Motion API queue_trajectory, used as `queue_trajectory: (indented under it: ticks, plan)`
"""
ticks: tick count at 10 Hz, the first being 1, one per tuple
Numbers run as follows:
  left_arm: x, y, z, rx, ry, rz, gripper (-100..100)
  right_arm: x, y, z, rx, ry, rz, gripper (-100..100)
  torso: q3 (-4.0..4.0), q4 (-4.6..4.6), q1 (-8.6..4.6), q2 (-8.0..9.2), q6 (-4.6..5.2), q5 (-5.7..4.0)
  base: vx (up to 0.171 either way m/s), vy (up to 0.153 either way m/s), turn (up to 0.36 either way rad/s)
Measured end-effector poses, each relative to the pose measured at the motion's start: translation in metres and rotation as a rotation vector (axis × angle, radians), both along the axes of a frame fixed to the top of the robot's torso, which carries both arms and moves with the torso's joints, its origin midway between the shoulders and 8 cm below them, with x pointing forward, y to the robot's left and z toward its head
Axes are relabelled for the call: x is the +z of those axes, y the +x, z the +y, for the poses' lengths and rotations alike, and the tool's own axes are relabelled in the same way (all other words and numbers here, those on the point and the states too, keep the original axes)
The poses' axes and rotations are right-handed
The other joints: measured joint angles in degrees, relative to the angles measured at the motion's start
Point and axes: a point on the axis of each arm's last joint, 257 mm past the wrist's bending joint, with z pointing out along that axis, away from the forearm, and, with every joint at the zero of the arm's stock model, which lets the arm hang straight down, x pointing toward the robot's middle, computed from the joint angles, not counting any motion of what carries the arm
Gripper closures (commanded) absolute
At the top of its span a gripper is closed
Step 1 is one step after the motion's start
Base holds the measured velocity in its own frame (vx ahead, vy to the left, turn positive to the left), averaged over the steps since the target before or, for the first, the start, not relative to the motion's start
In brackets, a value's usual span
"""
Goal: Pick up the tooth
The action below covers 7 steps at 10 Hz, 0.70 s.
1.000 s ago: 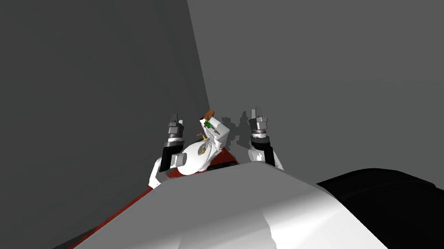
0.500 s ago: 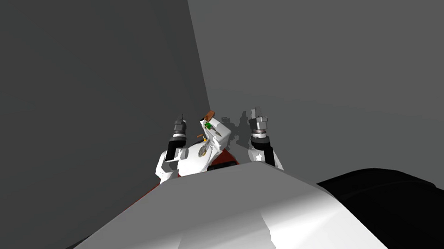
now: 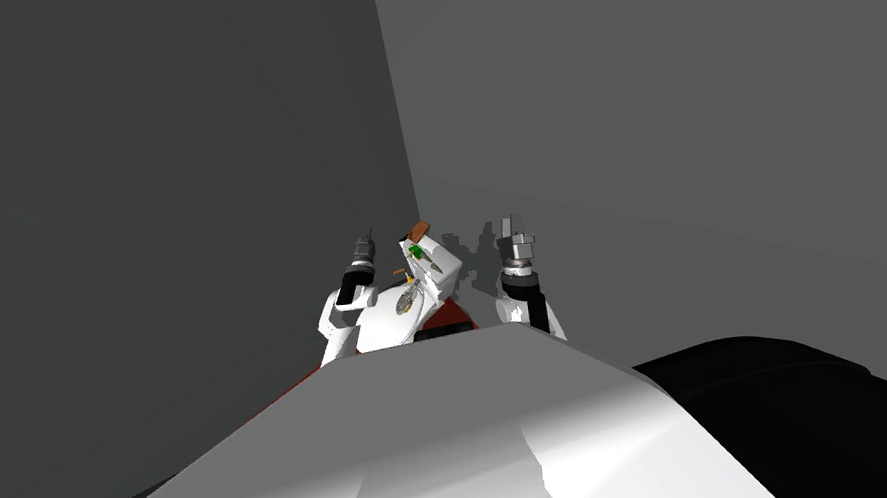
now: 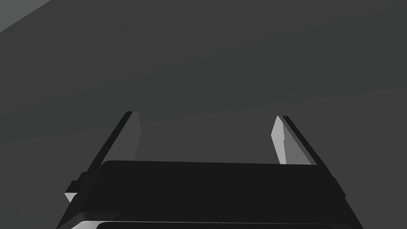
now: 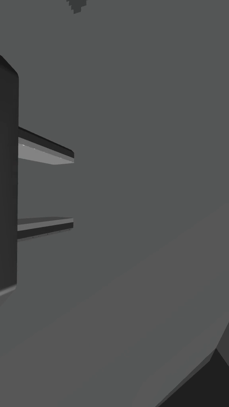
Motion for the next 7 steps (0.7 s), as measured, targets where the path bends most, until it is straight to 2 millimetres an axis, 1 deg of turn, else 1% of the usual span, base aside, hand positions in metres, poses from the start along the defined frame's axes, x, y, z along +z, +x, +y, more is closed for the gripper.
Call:
queue_trajectory:
  ticks: [2, 4, 7]
  plan:
    - [-0.0026, 0.0041, 0.0001, 0.003, 0.001, 0.015, -100, 0.0, 0.0, 0.0, 0.0, 0.0, 0.0, 0, 0.02, 0.01, 0.0, 0.03, 0.0, 0.0, 0.0, 0.0, 0.0]
    - [-0.0024, 0.0047, 0.0, 0.003, 0.001, 0.016, -100, 0.0, 0.0, 0.0, 0.0, 0.0, 0.0, 0, 0.03, 0.01, 0.02, 0.05, 0.0, 0.0, -0.007, 0.008, -0.024]
    - [-0.0024, 0.0047, 0.0, 0.003, 0.001, 0.016, -100, 0.0, 0.0, 0.0, 0.0, 0.0, 0.0, 0, 0.01, 0.0, -0.03, 0.01, -0.01, -0.01, 0.005, -0.007, 0.019]
